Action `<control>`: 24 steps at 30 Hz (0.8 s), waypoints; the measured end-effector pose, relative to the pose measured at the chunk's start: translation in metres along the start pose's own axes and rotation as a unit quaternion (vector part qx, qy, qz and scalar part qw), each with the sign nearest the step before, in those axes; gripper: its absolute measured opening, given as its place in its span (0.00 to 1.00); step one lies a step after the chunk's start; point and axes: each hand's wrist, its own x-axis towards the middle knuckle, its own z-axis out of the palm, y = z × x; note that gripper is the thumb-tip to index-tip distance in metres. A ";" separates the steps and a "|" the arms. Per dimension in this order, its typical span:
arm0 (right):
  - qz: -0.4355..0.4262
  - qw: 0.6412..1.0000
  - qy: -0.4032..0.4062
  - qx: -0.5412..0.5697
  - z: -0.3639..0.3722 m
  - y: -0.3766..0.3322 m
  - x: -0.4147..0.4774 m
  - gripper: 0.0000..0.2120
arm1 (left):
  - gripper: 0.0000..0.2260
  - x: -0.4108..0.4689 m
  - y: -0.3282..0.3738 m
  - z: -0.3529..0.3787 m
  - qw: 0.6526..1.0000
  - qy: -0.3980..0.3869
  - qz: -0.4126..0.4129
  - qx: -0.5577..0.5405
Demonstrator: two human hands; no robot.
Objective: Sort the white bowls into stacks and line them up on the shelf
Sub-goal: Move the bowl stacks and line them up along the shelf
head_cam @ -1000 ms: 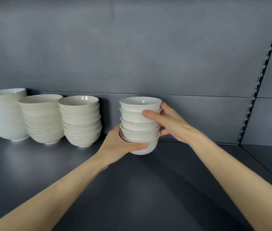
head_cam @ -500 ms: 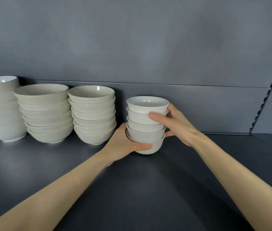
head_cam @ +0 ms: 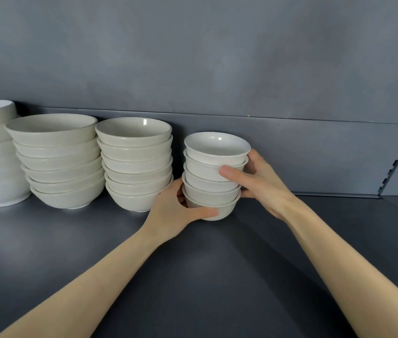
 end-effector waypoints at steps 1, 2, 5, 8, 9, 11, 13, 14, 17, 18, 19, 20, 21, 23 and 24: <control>0.000 1.000 0.001 0.003 0.000 0.002 0.000 0.41 | 0.27 0.000 -0.001 0.000 1.000 0.009 0.002 0.004; -0.001 1.000 0.002 0.006 0.000 0.003 0.000 0.42 | 0.26 0.000 -0.003 0.001 1.000 0.016 0.004 0.009; -0.006 1.000 0.008 0.018 0.000 0.006 -0.002 0.42 | 0.26 -0.002 -0.003 0.002 0.999 0.031 0.011 0.020; -0.012 1.000 0.010 0.019 0.001 0.007 -0.002 0.40 | 0.28 -0.003 -0.004 0.003 0.998 0.044 0.018 0.039; -0.014 1.000 0.011 0.019 0.001 0.007 -0.002 0.40 | 0.28 -0.004 -0.004 0.003 0.998 0.048 0.021 0.045; -0.018 1.000 0.010 0.021 0.001 0.007 -0.002 0.39 | 0.27 -0.004 -0.003 0.003 0.997 0.056 0.024 0.052; -0.021 0.999 0.009 0.024 0.001 0.008 -0.002 0.39 | 0.26 -0.005 -0.004 0.003 0.997 0.062 0.023 0.051; -0.021 0.999 0.009 0.026 0.001 0.008 -0.002 0.38 | 0.26 -0.005 -0.004 0.002 0.996 0.066 0.022 0.048; -0.021 0.999 0.014 0.023 0.002 0.009 -0.001 0.37 | 0.28 -0.006 -0.004 0.000 0.996 0.080 0.024 0.043; -0.020 0.999 0.017 0.023 0.002 0.010 -0.001 0.37 | 0.28 -0.006 -0.004 0.000 0.995 0.083 0.025 0.043; -0.018 0.999 0.019 0.024 0.002 0.010 -0.001 0.37 | 0.28 -0.005 -0.005 -0.001 0.995 0.084 0.026 0.041; -0.017 0.999 0.020 0.025 0.002 0.011 0.000 0.36 | 0.27 -0.005 -0.005 -0.001 0.995 0.084 0.027 0.040; -0.016 0.999 0.022 0.025 0.002 0.011 0.000 0.35 | 0.26 -0.005 -0.006 -0.001 0.995 0.084 0.027 0.040; -0.018 0.999 0.024 0.024 0.003 0.011 0.001 0.34 | 0.25 -0.004 -0.008 -0.001 0.995 0.080 0.032 0.043; -0.018 0.999 0.026 0.024 0.003 0.012 0.001 0.34 | 0.26 -0.004 -0.009 -0.001 0.996 0.076 0.034 0.043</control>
